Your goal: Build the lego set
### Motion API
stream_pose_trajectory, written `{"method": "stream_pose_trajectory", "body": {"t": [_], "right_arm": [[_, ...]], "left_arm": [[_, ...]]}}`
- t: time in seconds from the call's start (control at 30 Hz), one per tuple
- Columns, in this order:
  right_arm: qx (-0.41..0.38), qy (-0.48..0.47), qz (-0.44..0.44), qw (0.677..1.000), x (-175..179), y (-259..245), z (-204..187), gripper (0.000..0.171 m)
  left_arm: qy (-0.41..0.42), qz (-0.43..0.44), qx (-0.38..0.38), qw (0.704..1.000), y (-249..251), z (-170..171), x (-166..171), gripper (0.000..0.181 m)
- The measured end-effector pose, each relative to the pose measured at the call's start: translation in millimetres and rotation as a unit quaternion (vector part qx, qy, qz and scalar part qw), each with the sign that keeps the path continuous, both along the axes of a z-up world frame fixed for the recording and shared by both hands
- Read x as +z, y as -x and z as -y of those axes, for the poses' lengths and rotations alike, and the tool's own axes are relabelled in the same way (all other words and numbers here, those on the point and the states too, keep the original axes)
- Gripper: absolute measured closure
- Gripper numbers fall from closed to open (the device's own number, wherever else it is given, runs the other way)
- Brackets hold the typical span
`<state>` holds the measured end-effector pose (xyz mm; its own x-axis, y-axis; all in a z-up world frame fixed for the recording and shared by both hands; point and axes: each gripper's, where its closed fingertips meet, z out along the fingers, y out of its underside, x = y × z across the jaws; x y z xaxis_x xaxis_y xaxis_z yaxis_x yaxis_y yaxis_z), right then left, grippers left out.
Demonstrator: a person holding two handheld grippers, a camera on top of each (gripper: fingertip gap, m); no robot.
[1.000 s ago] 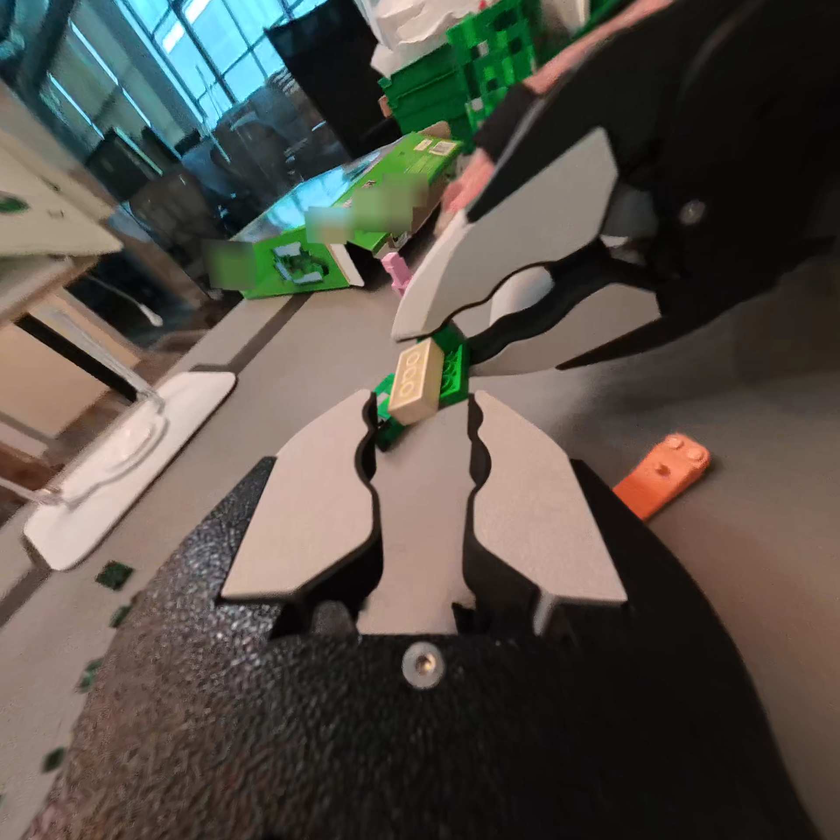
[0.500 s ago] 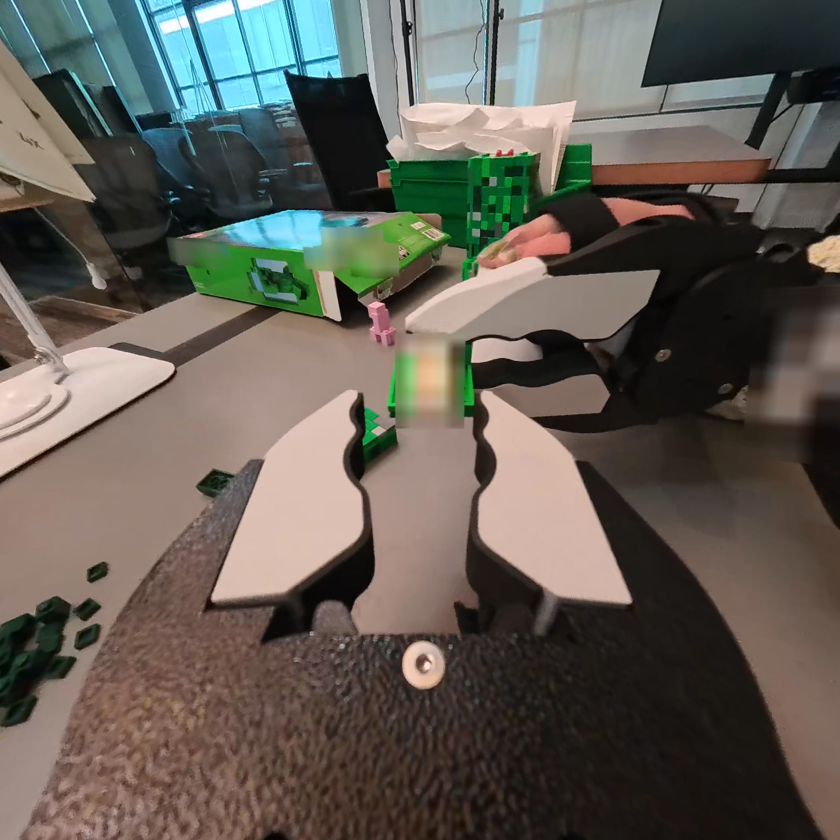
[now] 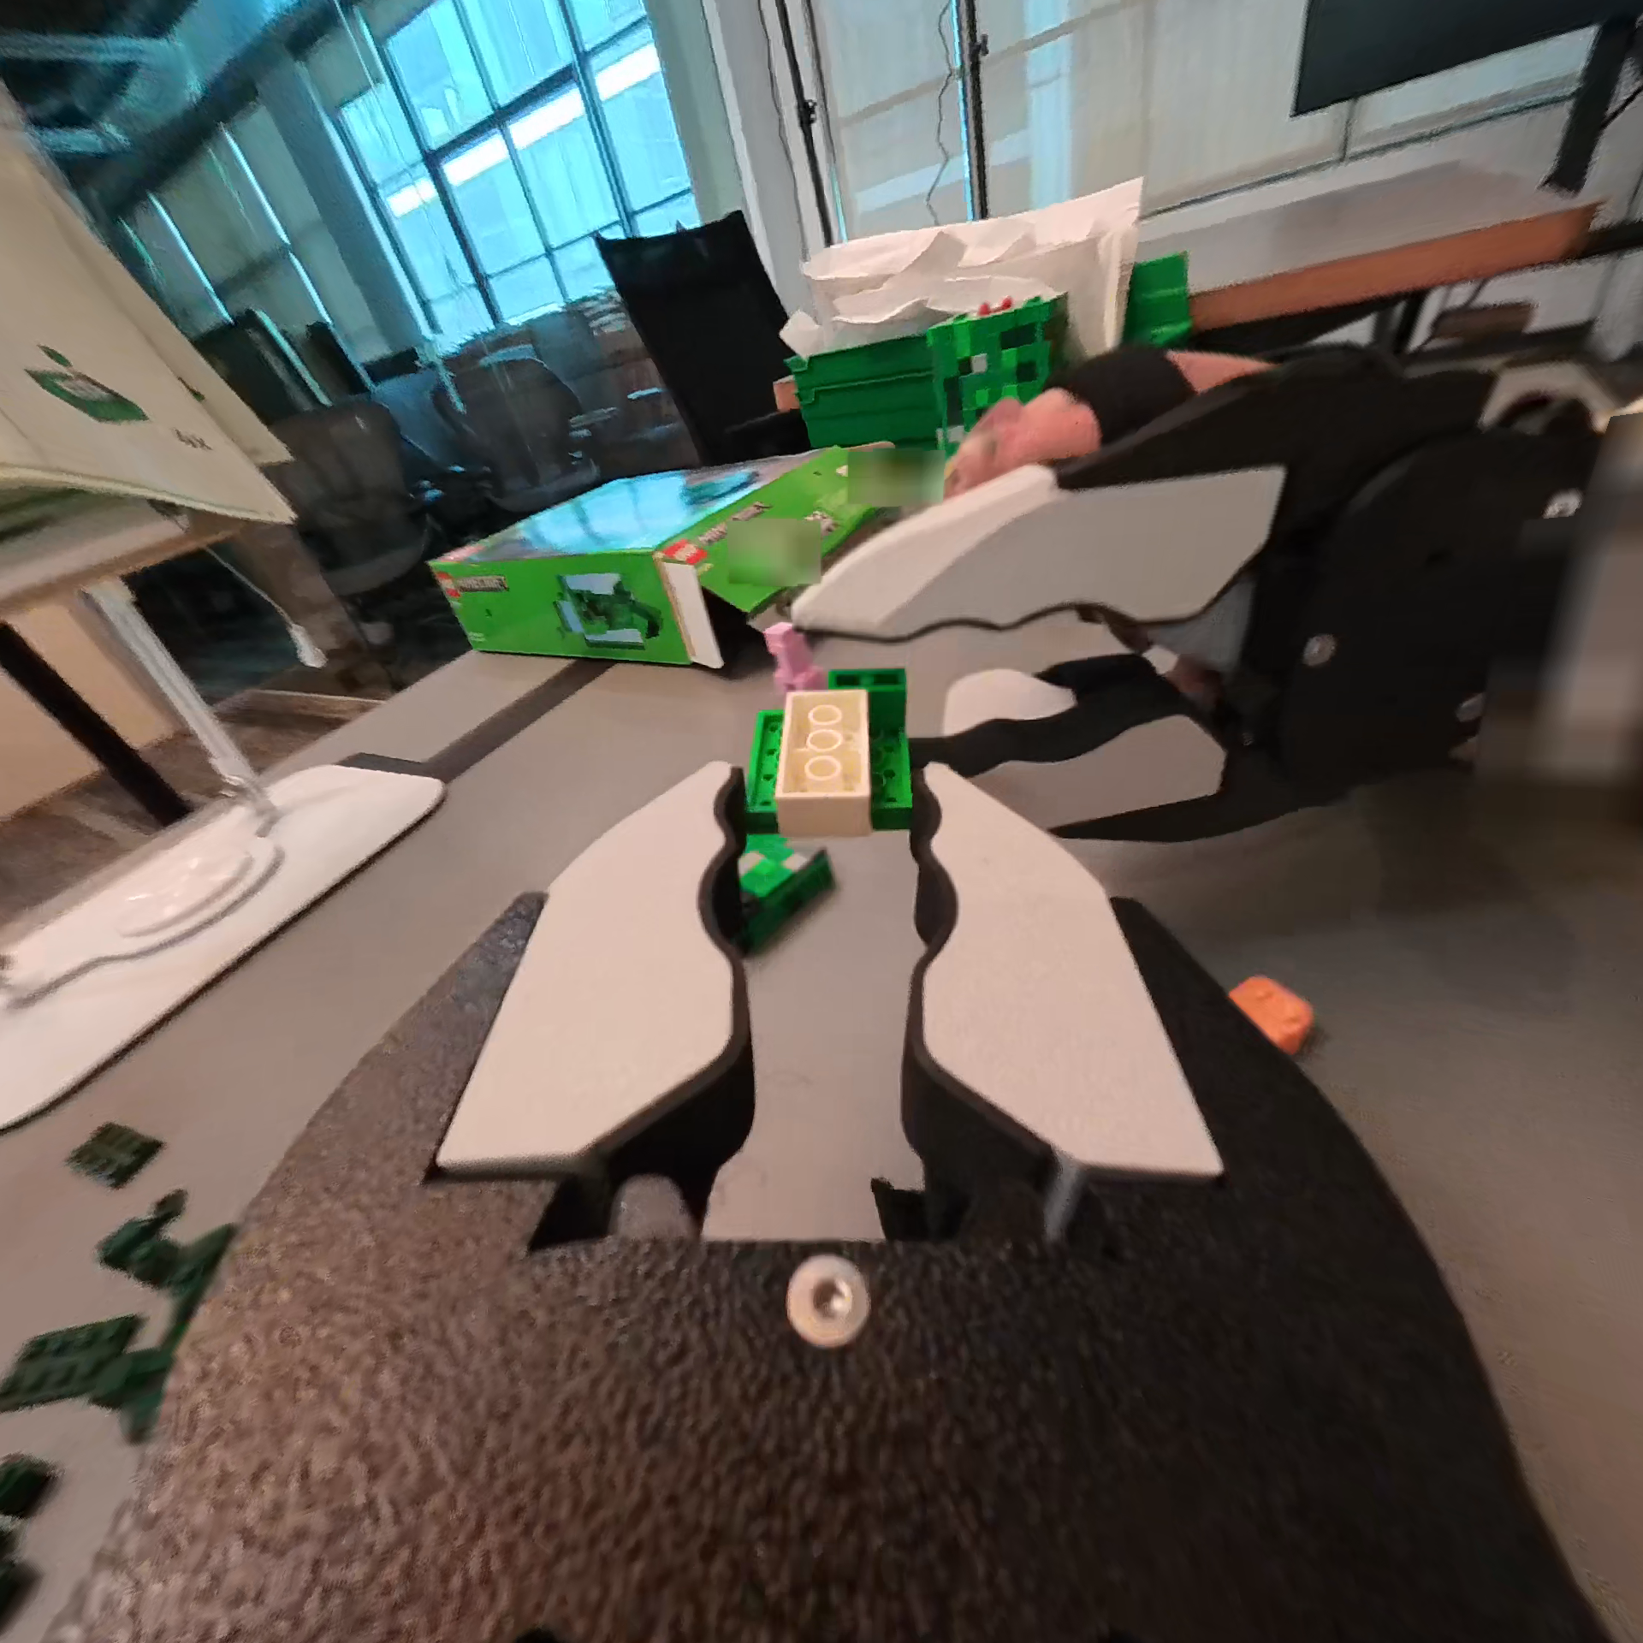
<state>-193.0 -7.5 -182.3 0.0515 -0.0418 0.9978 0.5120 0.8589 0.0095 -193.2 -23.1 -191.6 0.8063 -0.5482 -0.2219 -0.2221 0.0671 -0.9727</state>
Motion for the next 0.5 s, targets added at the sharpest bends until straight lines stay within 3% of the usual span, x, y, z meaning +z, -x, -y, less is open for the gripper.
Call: {"method": "stream_pose_trajectory", "body": {"t": [0.13, 0.2, 0.33, 0.5], "right_arm": [[-0.045, 0.108, -0.019, 0.993, -16, -15, -31, 0.113], [-0.06, 0.19, -0.061, 0.978, -21, -24, -48, 0.113], [-0.041, 0.36, -0.165, 0.918, -21, -33, -70, 0.114], [0.029, 0.47, -0.27, 0.84, -4, -28, -82, 0.122]], "left_arm": [[-0.058, -0.081, 0.039, 0.994, 11, -3, 0, 0.145], [-0.063, -0.092, 0.042, 0.993, 11, -3, -1, 0.145], [-0.051, -0.087, 0.049, 0.994, 16, -7, -6, 0.145], [-0.027, -0.036, 0.058, 0.997, 26, -11, -6, 0.145]]}}
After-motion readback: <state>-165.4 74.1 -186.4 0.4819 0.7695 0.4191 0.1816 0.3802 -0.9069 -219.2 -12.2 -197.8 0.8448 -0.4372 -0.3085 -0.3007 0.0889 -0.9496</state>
